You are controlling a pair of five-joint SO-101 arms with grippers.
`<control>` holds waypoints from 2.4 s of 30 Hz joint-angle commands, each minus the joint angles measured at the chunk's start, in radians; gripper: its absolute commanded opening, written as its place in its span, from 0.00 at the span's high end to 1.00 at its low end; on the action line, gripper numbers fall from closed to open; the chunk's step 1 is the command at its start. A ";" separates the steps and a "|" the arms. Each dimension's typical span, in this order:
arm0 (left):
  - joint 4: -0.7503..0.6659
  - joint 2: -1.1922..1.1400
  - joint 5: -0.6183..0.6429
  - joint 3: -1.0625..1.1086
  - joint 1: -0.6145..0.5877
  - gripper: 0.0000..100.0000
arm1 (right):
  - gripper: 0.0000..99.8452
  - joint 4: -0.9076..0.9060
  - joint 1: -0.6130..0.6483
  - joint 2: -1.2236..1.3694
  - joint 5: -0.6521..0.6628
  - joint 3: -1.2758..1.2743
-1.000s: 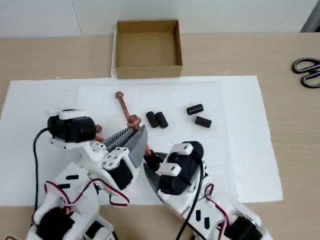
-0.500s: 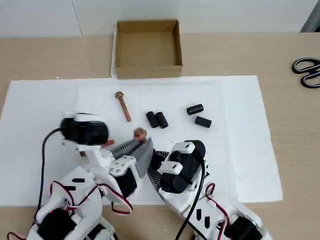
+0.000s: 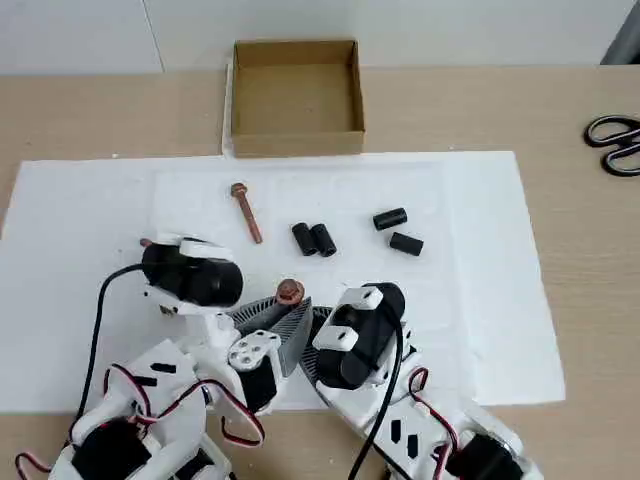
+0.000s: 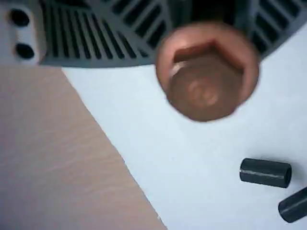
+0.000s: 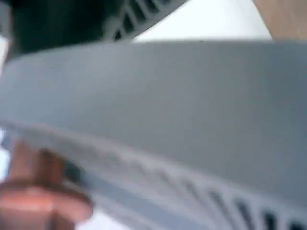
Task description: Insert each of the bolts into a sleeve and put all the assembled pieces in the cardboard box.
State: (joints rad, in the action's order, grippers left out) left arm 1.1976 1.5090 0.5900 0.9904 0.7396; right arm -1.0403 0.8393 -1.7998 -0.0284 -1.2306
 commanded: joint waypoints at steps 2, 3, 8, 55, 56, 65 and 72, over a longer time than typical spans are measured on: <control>-0.002 -0.008 -0.044 0.022 0.075 1.00 | 1.00 0.039 -0.013 -0.010 0.008 0.017; -0.009 -0.008 -0.044 0.025 0.074 1.00 | 1.00 0.039 -0.013 -0.010 0.008 0.017; -0.020 -0.003 -0.044 0.071 0.074 0.99 | 1.00 0.039 -0.013 -0.010 0.008 0.017; -0.089 -0.137 -0.175 -0.228 -0.261 0.81 | 1.00 0.039 -0.019 -0.012 0.003 -0.040; -0.107 -0.176 -0.175 -0.257 -0.304 0.81 | 1.00 0.039 -0.031 -0.012 0.003 -0.040; -0.275 -0.552 -0.115 -0.476 -0.554 0.81 | 1.00 0.039 -0.140 -0.004 0.003 -0.044; -0.399 -0.755 -0.066 -0.521 -0.672 0.81 | 1.00 0.039 -0.302 -0.001 0.008 -0.089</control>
State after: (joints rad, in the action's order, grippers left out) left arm 0.8554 0.8109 0.5117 0.5178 0.1074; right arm -1.0342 0.6107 -1.7983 -0.0284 -1.3119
